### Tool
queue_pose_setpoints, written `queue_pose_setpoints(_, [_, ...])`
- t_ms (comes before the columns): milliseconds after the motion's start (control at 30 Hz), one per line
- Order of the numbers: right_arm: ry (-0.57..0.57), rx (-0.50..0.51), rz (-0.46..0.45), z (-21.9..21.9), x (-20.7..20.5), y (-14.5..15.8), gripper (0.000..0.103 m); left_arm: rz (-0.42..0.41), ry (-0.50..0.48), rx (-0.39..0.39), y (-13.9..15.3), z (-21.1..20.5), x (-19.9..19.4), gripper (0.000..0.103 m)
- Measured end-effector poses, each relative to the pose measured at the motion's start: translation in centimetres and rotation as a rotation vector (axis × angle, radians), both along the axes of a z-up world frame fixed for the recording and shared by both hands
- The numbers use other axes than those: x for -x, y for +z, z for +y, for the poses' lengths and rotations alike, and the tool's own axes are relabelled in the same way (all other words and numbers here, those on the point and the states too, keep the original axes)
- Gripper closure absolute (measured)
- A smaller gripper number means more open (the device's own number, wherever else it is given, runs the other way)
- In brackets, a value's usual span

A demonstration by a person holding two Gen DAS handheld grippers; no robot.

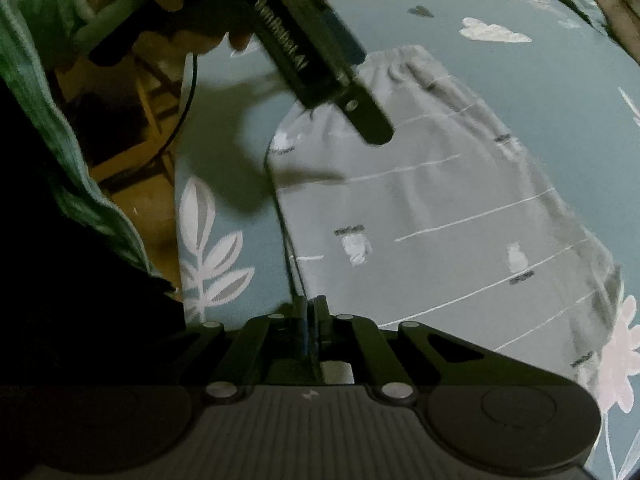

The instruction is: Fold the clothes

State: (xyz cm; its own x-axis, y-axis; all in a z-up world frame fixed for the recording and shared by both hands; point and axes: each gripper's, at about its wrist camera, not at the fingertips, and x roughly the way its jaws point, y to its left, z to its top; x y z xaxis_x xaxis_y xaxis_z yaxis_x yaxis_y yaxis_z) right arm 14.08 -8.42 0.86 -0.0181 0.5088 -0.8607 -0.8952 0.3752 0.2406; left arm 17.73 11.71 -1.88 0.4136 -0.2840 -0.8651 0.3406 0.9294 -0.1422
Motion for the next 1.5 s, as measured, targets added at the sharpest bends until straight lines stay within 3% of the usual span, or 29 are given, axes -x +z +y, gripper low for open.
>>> queue_pose_setpoints(167, [-0.103,0.022,0.058,-0.5,-1.0,-1.2,0.089,0.005,-0.025,0.017,0.1,-0.6,-0.3,0.002])
queue_pose_setpoints(333, [-0.16,0.016,0.05,-1.5,-1.1,-0.4,0.083,0.0,-0.062,0.031,0.2,-1.6,-0.7,0.002])
queue_pose_setpoints(500, [-0.526,0.027,-0.01,-6.8,-4.2,0.9,0.072,0.003,-0.127,0.072,0.0,-3.6,-1.4,0.002])
queue_pose_setpoints(667, [-0.941,0.081,-0.027,-12.8,-6.3,-0.6,0.071,0.02,-0.196,0.074,-0.4,-5.8,-1.6,0.002])
queue_pose_setpoints(800, [-1.08,0.05,0.04,-15.1,-6.4,-2.8,0.069,0.041,-0.22,0.072,-0.5,-6.6,-1.9,0.002])
queue_pose_setpoints(933, [-1.041,0.046,0.031,-15.6,-6.1,-2.4,0.067,0.039,-0.277,0.079,-0.1,-7.9,-2.4,0.002])
queue_pose_setpoints(1067, [-0.978,0.068,-0.08,-17.0,-6.1,-1.0,0.067,0.023,-0.359,0.108,0.1,-10.8,-2.8,0.002])
queue_pose_setpoints(1233, [-0.717,0.18,-0.215,-18.3,-7.1,-0.4,0.072,0.024,-0.463,0.155,0.0,-15.4,-2.6,0.002])
queue_pose_setpoints(1500, [-0.373,0.251,-0.186,-19.5,-8.1,-2.8,0.078,0.089,-0.52,0.236,-0.2,-20.8,-2.6,0.002])
